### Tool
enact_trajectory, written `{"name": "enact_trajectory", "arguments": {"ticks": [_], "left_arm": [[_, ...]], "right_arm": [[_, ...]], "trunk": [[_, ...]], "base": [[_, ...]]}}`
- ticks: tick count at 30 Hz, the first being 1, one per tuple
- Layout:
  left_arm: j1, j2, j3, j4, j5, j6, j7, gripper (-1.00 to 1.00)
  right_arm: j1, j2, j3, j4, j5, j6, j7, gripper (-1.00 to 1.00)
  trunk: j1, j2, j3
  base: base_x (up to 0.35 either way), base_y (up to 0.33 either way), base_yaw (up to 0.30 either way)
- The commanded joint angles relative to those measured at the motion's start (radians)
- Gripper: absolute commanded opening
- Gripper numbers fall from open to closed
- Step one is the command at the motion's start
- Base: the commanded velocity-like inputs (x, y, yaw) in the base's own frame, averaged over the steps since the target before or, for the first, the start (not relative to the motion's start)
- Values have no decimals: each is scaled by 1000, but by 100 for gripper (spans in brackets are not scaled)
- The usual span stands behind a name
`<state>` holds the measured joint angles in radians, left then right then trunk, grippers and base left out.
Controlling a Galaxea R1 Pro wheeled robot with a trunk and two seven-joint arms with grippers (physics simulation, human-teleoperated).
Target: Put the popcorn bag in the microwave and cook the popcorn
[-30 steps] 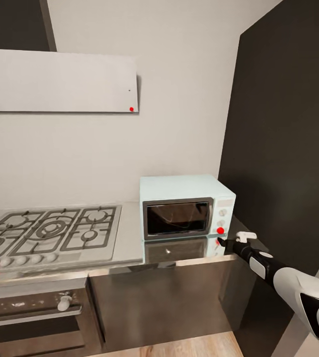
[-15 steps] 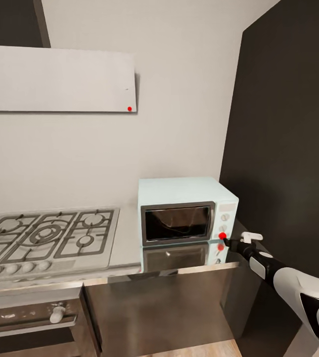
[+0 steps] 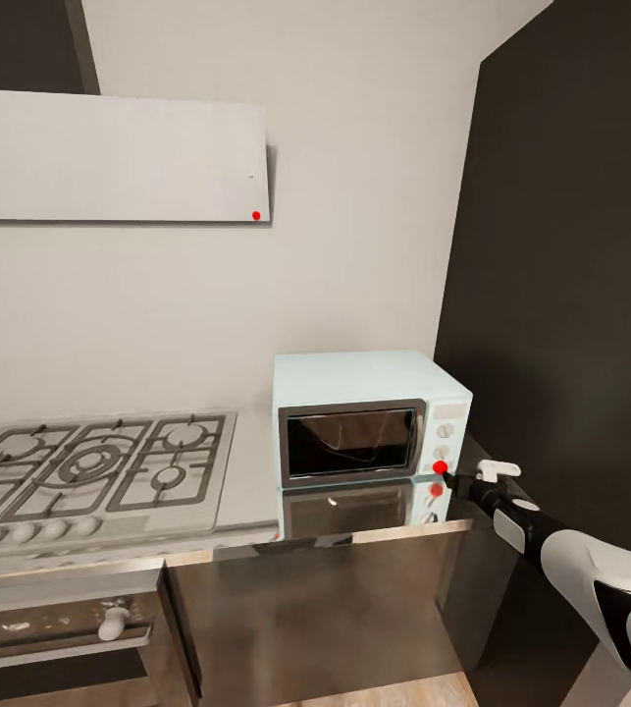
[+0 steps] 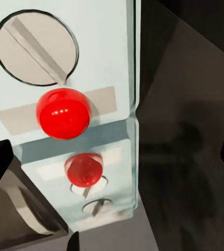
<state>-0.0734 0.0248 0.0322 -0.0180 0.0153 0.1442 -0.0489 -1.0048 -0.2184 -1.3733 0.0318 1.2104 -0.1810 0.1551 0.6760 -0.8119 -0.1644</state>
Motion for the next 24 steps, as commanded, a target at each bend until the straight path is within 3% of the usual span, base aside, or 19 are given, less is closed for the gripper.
{"name": "enact_trajectory", "arguments": {"ticks": [1, 18, 19, 24], "left_arm": [[0, 0, 3, -2, 2, 6, -3, 100], [0, 1, 3, -2, 2, 6, -3, 100], [0, 0, 3, -2, 2, 6, -3, 100], [0, 1, 3, -2, 2, 6, -3, 100]], "right_arm": [[0, -1, -7, 3, 5, -3, 1, 100], [3, 5, -3, 12, 6, -3, 9, 100], [3, 5, -3, 13, 6, -3, 10, -100], [3, 5, -3, 13, 6, -3, 21, -100]], "trunk": [[0, -1, -2], [0, -1, -2], [0, -1, -2], [0, -1, -2]], "base": [[0, 0, 0], [0, 0, 0], [0, 0, 0], [0, 0, 0]]}}
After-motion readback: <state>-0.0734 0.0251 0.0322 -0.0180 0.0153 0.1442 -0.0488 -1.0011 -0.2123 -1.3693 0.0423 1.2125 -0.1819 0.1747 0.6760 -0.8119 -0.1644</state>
